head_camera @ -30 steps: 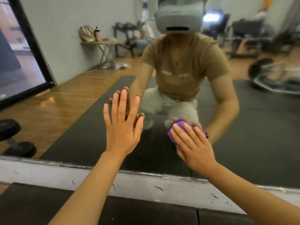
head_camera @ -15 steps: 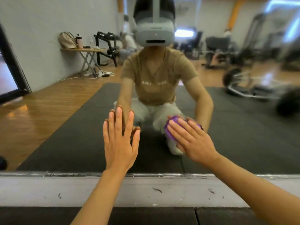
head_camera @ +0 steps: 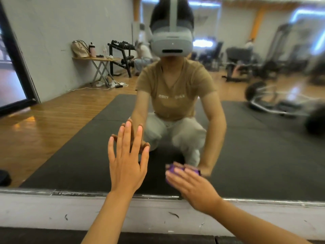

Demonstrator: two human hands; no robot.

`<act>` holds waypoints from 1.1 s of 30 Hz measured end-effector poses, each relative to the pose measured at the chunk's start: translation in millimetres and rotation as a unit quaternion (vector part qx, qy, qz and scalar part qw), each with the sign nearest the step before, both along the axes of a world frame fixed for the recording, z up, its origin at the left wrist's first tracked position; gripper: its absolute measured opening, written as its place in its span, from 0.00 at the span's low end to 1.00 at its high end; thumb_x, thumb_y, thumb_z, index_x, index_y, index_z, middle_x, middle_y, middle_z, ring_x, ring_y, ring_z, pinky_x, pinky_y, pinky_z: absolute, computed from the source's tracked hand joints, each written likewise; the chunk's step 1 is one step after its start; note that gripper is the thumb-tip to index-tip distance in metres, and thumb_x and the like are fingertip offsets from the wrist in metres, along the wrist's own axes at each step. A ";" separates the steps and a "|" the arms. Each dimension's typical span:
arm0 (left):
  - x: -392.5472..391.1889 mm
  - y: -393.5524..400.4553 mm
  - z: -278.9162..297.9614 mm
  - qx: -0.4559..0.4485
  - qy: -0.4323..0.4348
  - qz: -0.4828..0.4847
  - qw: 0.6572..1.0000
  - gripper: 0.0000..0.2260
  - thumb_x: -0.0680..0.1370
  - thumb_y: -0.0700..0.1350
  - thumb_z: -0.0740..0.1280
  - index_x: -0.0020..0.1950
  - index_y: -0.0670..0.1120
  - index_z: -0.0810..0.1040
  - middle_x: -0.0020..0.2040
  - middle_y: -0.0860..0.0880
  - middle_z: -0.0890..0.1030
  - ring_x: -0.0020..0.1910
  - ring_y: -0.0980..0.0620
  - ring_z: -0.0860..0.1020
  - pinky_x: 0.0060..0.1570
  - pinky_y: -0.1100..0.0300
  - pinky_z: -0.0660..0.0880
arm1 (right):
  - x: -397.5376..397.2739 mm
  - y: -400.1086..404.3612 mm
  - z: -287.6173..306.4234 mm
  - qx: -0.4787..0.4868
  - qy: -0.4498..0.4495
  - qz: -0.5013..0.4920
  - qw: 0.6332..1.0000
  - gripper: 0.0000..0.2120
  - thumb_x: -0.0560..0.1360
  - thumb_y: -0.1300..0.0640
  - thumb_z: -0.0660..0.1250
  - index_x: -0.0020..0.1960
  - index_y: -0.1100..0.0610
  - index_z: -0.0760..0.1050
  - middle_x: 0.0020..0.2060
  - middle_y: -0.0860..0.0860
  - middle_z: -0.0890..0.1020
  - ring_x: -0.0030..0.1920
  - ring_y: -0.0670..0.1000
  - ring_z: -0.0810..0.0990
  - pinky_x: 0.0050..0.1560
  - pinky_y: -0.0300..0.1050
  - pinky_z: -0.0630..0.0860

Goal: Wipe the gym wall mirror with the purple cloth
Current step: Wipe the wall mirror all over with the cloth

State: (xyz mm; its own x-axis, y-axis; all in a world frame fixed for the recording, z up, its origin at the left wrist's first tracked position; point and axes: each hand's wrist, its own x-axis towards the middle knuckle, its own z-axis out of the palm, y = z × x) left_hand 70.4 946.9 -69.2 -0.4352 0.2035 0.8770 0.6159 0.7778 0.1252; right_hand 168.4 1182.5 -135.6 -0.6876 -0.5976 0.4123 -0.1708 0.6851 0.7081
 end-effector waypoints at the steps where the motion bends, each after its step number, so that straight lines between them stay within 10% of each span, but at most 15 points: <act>1: 0.4 0.5 0.2 0.000 -0.001 -0.001 1.000 0.29 0.84 0.54 0.55 0.83 0.48 0.53 0.83 0.47 0.46 0.82 0.47 0.50 0.79 0.47 0.45 | 4.8 2.5 -14.2 0.032 -0.050 -0.019 0.998 0.54 0.69 0.53 0.73 0.82 0.59 0.41 0.82 0.54 0.42 0.81 0.55 0.40 0.80 0.52 0.36; 8: 0.0 -1.2 2.6 0.007 -0.010 -0.002 1.000 0.29 0.84 0.54 0.55 0.83 0.49 0.53 0.83 0.47 0.49 0.82 0.48 0.49 0.79 0.47 0.46 | 10.3 5.1 -8.4 0.070 -0.069 -0.015 0.995 0.61 0.65 0.52 0.78 0.82 0.59 0.38 0.82 0.53 0.42 0.81 0.55 0.39 0.80 0.51 0.36; 14: -1.9 0.0 2.7 0.007 -0.006 0.008 1.000 0.28 0.83 0.53 0.56 0.82 0.48 0.54 0.83 0.48 0.47 0.82 0.49 0.48 0.79 0.48 0.45 | -12.8 -12.5 89.6 -0.096 0.109 0.052 0.988 0.36 0.76 0.63 0.57 0.81 0.63 0.49 0.82 0.57 0.49 0.81 0.57 0.47 0.81 0.54 0.44; 21: -1.2 -3.5 3.7 0.017 0.005 0.018 1.000 0.28 0.84 0.53 0.56 0.82 0.47 0.55 0.83 0.46 0.49 0.81 0.47 0.51 0.79 0.49 0.44 | -29.9 -30.7 163.7 -0.245 0.233 0.073 0.938 0.27 0.80 0.60 0.61 0.77 0.67 0.62 0.77 0.60 0.59 0.80 0.59 0.51 0.80 0.57 0.51; 28: -10.1 -14.8 -0.9 0.021 -0.001 -0.005 1.000 0.29 0.84 0.52 0.56 0.83 0.48 0.50 0.83 0.49 0.43 0.82 0.50 0.46 0.80 0.50 0.44 | -32.8 -29.8 39.8 -0.011 0.038 0.066 0.997 0.42 0.76 0.54 0.65 0.82 0.60 0.48 0.81 0.54 0.54 0.81 0.56 0.43 0.81 0.52 0.40; 33: -7.5 -18.3 1.9 0.026 -0.014 -0.006 1.000 0.28 0.84 0.50 0.55 0.83 0.46 0.52 0.83 0.49 0.45 0.82 0.49 0.48 0.80 0.50 0.45 | -17.8 -20.0 -29.6 0.139 -0.137 0.020 0.981 0.47 0.65 0.50 0.79 0.78 0.53 0.61 0.79 0.50 0.59 0.80 0.53 0.45 0.80 0.50 0.36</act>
State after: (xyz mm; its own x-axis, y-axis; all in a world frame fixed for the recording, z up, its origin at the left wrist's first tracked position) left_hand 62.9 928.6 -67.3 -0.4571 0.1632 0.8743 0.6215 0.7618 0.1827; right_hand 150.6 1162.4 -165.3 -0.7242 -0.6889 0.0323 -0.4033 0.4610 0.7905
